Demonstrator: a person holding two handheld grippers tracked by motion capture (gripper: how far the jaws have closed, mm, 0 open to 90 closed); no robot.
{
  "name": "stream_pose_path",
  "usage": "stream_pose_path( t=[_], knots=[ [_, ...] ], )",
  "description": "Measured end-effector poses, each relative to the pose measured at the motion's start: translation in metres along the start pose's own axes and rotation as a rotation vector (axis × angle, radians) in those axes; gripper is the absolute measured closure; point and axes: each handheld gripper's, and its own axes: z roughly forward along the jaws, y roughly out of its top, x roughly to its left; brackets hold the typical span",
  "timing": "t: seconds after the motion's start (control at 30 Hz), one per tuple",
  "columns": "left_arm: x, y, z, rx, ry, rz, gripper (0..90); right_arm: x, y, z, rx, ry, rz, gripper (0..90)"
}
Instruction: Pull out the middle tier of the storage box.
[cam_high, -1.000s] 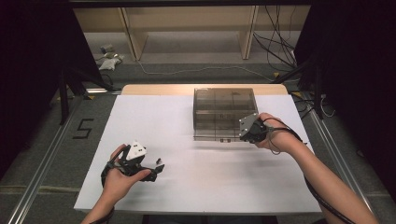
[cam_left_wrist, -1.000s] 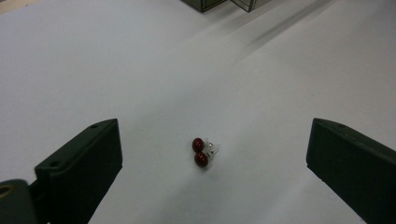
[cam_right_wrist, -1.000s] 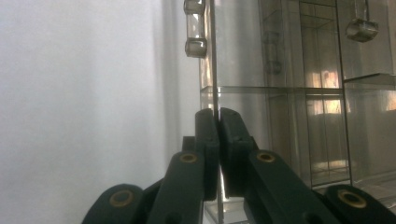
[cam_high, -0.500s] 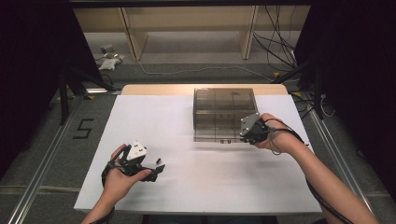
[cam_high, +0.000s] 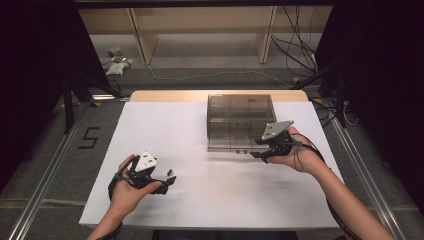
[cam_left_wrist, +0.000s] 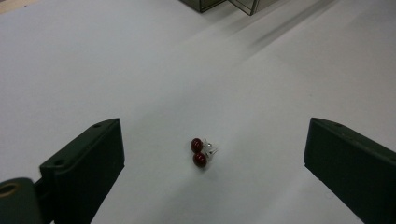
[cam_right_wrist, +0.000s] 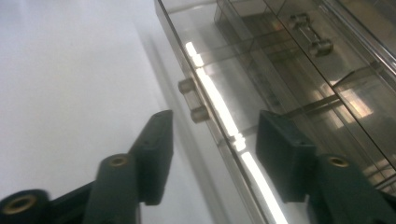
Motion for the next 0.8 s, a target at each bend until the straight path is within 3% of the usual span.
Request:
stream_pose_path(
  t=[0.13,0.17,0.2,0.23,0.4,0.47,0.57,0.8],
  knots=[
    [0.0,0.0,0.0,0.003,0.0,0.003,5.2,0.011,-0.002,-0.001,-0.051,-0.003,0.026,38.8],
    [0.0,0.0,0.0,0.002,0.0,0.002,5.2,0.019,-0.004,0.0,-0.083,0.005,0.057,37.7],
    [0.0,0.0,0.0,0.002,0.0,0.002,5.2,0.019,-0.004,0.0,-0.083,0.005,0.057,37.7],
    [0.001,0.0,0.0,0.0,-0.001,0.0,5.2,0.027,-0.008,0.001,-0.118,0.019,0.1,35.8],
    [0.001,-0.001,0.0,0.004,-0.001,-0.001,5.1,0.043,-0.012,0.006,-0.123,0.047,0.132,32.2],
    [0.0,-0.001,0.0,0.005,-0.006,0.003,4.9,0.053,-0.012,0.008,-0.151,0.048,0.15,27.5],
    [0.0,-0.002,0.0,0.009,-0.012,0.001,4.5,0.061,-0.014,0.011,-0.167,0.051,0.172,27.6],
    [-0.001,-0.003,0.0,0.015,-0.03,0.017,2.2,0.068,-0.014,0.014,-0.173,0.059,0.174,29.9]
  ],
)
